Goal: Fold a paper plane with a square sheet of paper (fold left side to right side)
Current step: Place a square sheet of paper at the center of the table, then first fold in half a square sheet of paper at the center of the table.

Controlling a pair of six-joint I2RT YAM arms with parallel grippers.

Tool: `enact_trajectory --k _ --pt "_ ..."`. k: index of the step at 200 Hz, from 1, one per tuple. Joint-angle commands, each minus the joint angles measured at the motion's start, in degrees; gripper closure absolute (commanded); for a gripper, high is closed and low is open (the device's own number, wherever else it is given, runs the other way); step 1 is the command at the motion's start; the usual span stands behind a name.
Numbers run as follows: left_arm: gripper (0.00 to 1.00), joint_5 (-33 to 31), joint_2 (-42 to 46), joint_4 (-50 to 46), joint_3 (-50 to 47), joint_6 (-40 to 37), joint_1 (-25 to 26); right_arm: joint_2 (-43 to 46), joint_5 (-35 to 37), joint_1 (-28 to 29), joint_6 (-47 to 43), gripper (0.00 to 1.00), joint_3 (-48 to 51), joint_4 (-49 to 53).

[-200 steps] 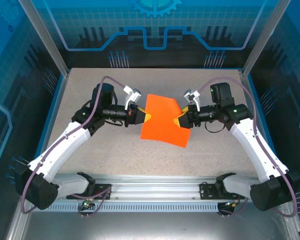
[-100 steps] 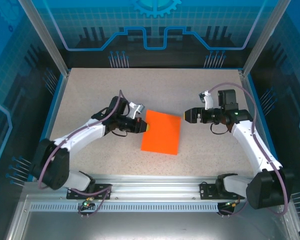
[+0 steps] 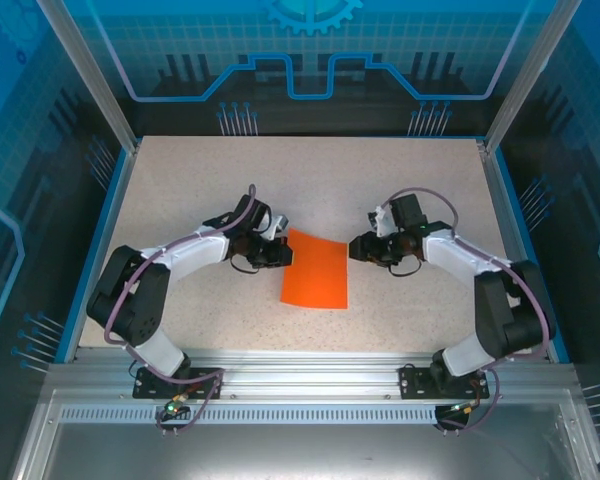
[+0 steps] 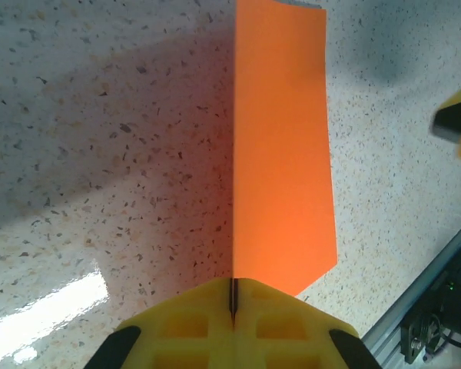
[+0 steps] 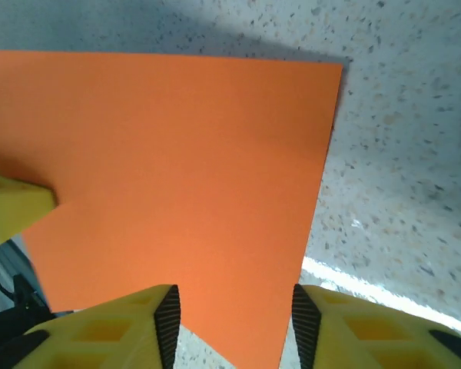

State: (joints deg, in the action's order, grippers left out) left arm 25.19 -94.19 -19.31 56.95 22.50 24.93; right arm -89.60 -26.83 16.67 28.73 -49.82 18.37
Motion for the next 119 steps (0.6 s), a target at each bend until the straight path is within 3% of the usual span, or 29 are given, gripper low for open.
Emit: enact_trajectory --k 1,60,119 --pt "0.98 -1.1 -1.4 -3.7 2.6 0.1 0.3 -4.1 3.0 1.9 2.7 0.59 -2.5 -3.7" --pt "0.87 1.6 -2.6 -2.1 2.9 2.0 0.3 -12.9 4.4 4.3 2.5 0.65 -5.5 -2.3" --pt "0.61 7.5 -3.7 4.5 2.3 6.8 0.4 -15.1 4.8 4.3 1.4 0.67 -5.8 0.2"
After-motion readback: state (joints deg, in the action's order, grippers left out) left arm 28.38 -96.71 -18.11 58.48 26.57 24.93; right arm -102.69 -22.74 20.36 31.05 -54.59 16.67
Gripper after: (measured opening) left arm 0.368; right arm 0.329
